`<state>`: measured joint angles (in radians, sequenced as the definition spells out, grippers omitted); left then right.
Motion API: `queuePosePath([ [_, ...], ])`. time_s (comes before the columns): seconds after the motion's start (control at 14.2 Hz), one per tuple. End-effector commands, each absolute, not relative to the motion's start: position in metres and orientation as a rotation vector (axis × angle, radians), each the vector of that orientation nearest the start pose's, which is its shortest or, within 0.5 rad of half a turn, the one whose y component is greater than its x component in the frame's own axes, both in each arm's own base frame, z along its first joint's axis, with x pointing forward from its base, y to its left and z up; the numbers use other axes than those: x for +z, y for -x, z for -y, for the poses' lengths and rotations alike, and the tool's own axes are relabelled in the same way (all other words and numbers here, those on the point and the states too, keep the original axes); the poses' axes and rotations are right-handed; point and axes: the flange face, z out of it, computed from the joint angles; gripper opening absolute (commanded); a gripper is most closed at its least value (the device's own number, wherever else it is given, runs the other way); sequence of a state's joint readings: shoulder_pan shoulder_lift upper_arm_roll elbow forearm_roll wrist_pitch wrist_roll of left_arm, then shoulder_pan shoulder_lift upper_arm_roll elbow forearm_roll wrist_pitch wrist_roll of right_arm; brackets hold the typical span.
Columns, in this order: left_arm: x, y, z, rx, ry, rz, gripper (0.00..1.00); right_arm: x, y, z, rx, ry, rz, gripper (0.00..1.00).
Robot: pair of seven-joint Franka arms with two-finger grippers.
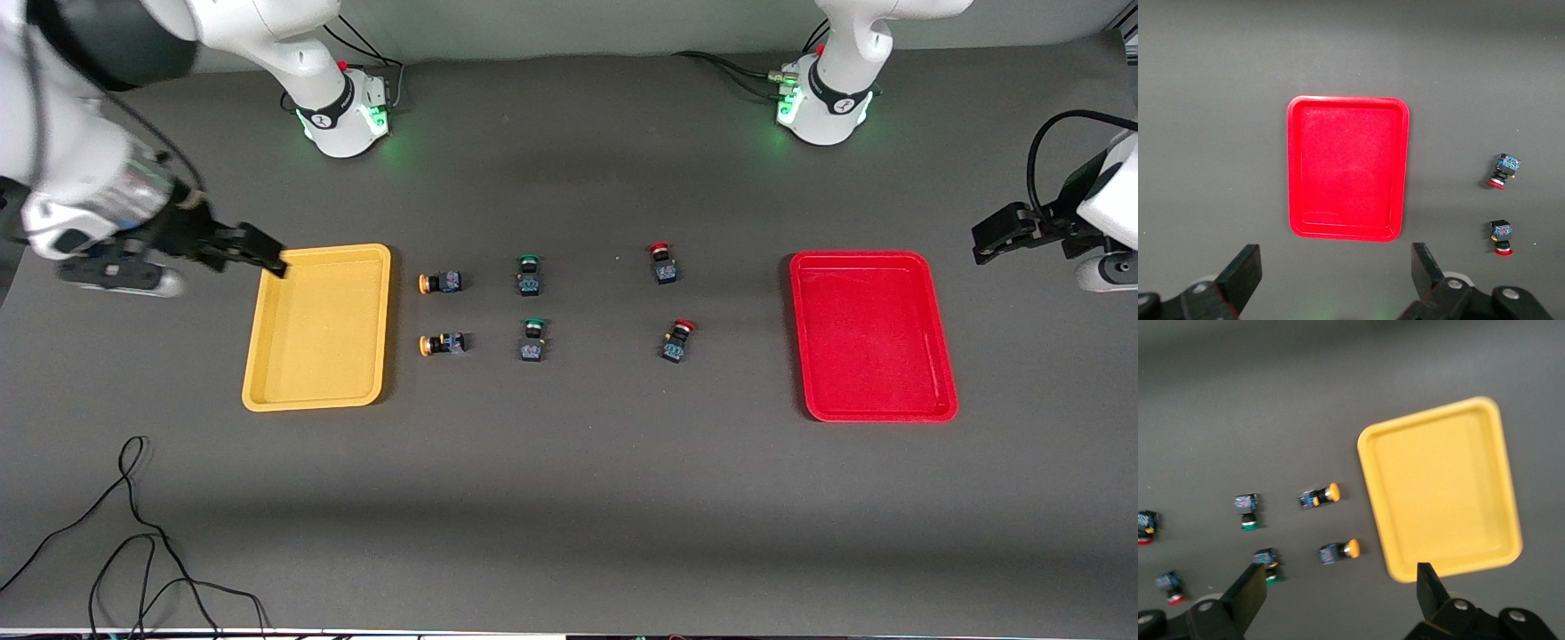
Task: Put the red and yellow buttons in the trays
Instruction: 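Reach the right gripper to a yellow button while the left gripper reaches a red button, then grasp the yellow button with the right gripper while the left gripper descends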
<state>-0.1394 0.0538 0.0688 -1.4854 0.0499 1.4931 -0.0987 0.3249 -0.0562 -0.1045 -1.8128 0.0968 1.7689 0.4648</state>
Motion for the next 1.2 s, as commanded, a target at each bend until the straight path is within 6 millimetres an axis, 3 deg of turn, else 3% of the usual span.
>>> queuePosePath([
  [0.0,0.623,-0.561,0.051,0.077,3.067,0.031,1.00,0.536,-0.525,-0.170,0.074,2.975,-0.660,1.00],
  [0.21,0.613,-0.566,0.073,0.086,3.071,0.034,1.00,0.479,-0.500,-0.217,0.076,2.918,-0.902,1.00],
  [0.42,0.588,-0.569,0.120,0.118,3.064,0.113,1.00,0.423,-0.483,-0.218,0.086,2.817,-1.155,1.00],
  [0.77,0.525,-0.552,0.222,0.097,3.057,0.140,1.00,0.339,-0.458,-0.232,0.192,2.720,-1.423,1.00],
  [1.13,0.448,-0.534,0.298,0.154,3.028,0.157,1.00,0.243,-0.428,-0.259,0.174,2.697,-1.537,1.00],
])
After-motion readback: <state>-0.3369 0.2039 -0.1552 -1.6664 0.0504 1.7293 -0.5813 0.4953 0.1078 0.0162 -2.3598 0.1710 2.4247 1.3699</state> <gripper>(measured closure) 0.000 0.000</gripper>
